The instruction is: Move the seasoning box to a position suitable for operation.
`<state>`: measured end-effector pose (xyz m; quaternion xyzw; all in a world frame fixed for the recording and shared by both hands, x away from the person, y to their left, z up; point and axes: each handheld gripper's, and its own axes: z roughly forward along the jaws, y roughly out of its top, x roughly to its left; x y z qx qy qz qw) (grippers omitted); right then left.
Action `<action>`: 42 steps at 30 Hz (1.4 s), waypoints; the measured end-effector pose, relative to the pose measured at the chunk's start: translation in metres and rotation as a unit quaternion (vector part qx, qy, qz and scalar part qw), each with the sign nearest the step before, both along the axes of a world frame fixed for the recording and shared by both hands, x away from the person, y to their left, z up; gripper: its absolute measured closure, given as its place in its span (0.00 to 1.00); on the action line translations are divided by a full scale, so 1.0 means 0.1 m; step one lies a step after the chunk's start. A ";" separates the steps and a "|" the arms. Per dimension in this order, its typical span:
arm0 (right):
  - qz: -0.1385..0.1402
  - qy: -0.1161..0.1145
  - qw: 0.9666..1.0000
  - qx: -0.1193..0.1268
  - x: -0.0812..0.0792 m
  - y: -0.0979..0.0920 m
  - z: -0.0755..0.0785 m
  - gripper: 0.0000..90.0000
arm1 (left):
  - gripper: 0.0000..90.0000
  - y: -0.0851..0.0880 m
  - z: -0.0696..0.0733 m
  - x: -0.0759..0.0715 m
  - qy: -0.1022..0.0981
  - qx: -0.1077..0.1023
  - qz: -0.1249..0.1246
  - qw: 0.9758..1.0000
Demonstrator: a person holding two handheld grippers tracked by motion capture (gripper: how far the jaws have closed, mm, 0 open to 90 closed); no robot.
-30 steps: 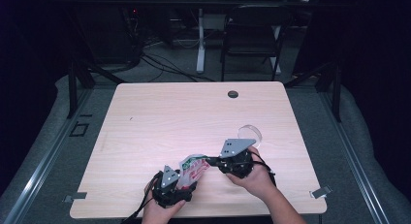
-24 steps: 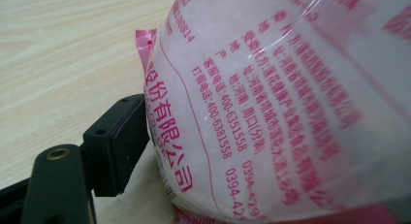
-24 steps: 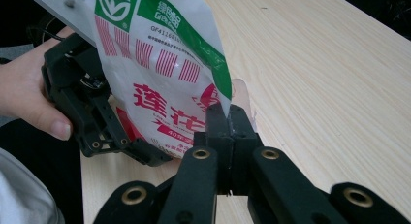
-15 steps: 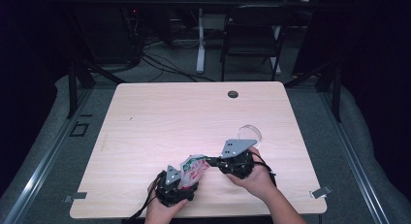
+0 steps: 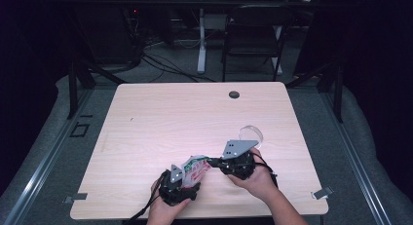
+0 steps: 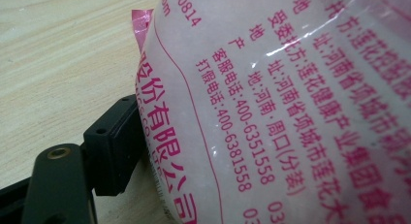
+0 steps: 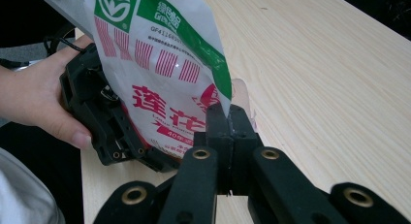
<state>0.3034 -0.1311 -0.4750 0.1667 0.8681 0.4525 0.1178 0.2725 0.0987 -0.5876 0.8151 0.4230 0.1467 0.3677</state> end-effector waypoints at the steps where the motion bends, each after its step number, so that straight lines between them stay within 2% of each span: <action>1: 0.000 0.001 1.000 0.001 0.00 0.00 0.00 1.00 | 0.25 -0.01 0.00 0.00 0.001 0.002 0.000 1.000; 5: -0.001 0.000 1.000 -0.001 0.00 0.00 0.00 1.00 | 0.27 -0.03 0.00 -0.01 -0.005 0.012 0.004 1.000; 8: -0.001 0.000 1.000 -0.002 0.00 0.00 0.00 1.00 | 0.32 -0.03 0.00 -0.01 -0.013 0.021 -0.001 1.000; 12: 0.000 0.000 1.000 -0.005 0.00 0.00 0.00 1.00 | 0.38 -0.04 0.00 -0.03 -0.018 0.023 0.003 1.000; 15: 0.000 0.000 1.000 -0.005 0.00 0.00 -0.01 1.00 | 0.43 -0.03 0.00 -0.03 -0.016 0.016 0.007 1.000; 18: 0.001 0.000 1.000 -0.004 0.00 0.00 -0.01 1.00 | 0.46 -0.02 0.01 -0.03 -0.018 0.020 0.006 1.000; 30: 0.004 0.000 1.000 -0.001 0.00 0.00 -0.01 1.00 | 0.55 0.02 0.01 -0.03 -0.016 -0.002 0.011 1.000; 37: 0.007 0.002 1.000 0.003 0.00 -0.03 -0.01 1.00 | 0.59 0.03 0.03 -0.03 -0.023 0.002 0.005 1.000; 39: 0.006 0.003 1.000 0.003 0.00 -0.04 -0.01 1.00 | 0.60 0.03 0.04 -0.02 -0.019 0.002 0.000 1.000; 42: 0.006 0.002 1.000 0.005 -0.01 -0.05 -0.01 1.00 | 0.60 0.04 0.07 -0.02 -0.021 0.010 -0.002 1.000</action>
